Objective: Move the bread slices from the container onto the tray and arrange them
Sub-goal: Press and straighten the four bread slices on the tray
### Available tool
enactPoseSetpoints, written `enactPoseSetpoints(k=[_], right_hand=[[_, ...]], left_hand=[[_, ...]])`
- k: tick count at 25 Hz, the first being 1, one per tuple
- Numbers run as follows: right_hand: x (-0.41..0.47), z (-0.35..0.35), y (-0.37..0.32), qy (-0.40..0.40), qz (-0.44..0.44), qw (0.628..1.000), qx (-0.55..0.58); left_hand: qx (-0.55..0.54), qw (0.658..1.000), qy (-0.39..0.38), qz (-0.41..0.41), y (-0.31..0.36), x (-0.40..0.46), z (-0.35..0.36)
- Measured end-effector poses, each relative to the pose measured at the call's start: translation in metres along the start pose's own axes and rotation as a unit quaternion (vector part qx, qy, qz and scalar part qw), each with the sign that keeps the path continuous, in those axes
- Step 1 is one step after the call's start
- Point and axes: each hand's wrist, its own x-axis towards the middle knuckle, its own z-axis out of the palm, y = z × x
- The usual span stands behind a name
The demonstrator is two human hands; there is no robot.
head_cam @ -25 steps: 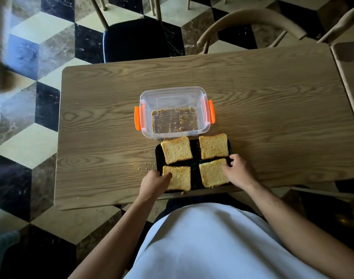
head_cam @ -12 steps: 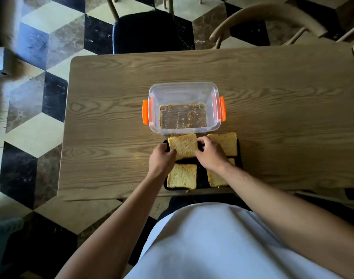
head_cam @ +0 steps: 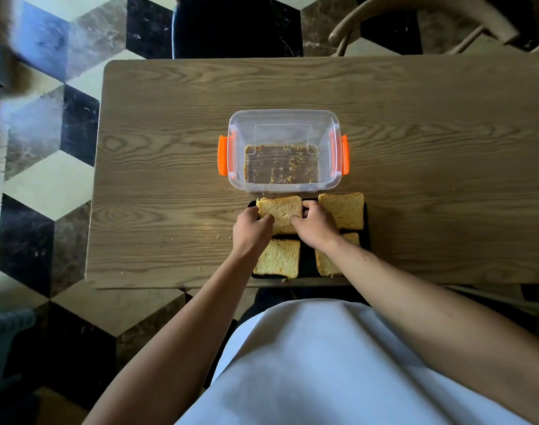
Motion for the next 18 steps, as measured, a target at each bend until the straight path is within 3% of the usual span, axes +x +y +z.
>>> enactPoseSetpoints(k=[18], right_hand=[[0.0017, 0.0027, -0.0057, -0.016, 0.053, 0.998, 0.012]], left_hand=[[0.03, 0.999, 0.001, -0.022, -0.001, 0.0015, 0.0042]])
